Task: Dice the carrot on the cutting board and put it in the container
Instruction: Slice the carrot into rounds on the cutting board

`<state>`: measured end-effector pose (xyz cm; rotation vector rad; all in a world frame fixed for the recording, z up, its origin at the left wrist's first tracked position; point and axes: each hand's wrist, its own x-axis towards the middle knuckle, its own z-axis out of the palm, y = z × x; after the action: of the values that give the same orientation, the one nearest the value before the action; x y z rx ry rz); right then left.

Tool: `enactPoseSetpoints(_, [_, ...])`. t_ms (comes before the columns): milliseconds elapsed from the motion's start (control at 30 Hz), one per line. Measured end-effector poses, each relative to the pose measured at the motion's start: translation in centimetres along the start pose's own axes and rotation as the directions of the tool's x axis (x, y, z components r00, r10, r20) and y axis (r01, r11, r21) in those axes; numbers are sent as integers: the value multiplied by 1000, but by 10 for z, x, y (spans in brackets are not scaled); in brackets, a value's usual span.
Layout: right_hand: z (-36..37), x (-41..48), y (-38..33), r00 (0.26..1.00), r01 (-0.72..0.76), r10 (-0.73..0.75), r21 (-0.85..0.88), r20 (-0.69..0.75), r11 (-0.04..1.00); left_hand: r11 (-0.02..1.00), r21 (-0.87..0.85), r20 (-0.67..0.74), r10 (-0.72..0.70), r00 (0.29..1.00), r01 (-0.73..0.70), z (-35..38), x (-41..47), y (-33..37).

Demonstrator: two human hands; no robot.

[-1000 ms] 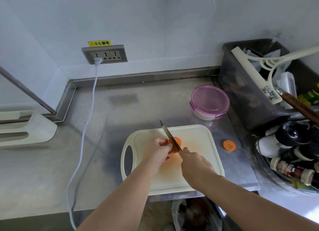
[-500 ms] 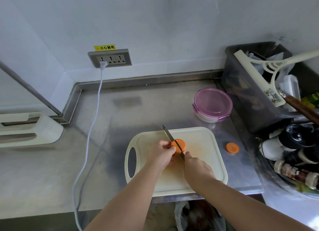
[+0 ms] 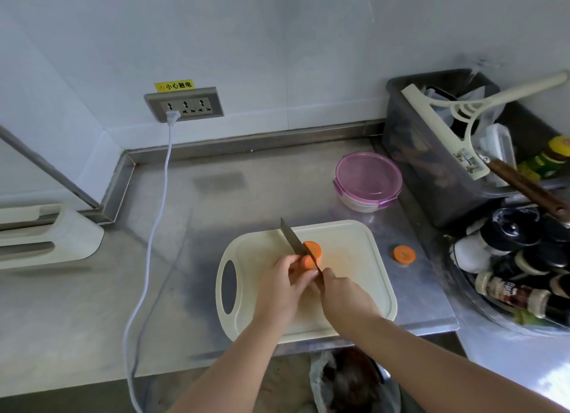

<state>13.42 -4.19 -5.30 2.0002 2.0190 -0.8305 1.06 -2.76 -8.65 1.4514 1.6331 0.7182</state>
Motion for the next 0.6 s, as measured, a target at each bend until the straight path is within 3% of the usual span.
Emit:
enactPoseSetpoints(233, [0, -2, -19, 989, 146, -147, -19, -23, 989, 999, 6, -74, -48, 996, 48, -19, -13, -10])
enactPoseSetpoints(400, [1, 0, -23, 993, 119, -119, 75, 1, 990, 994, 110, -43, 16, 999, -11, -18, -21, -10])
enactPoseSetpoints(600, [-10, -3, -15, 989, 149, -149, -14, -20, 989, 968, 246, 2, 50, 999, -49, -17, -23, -23])
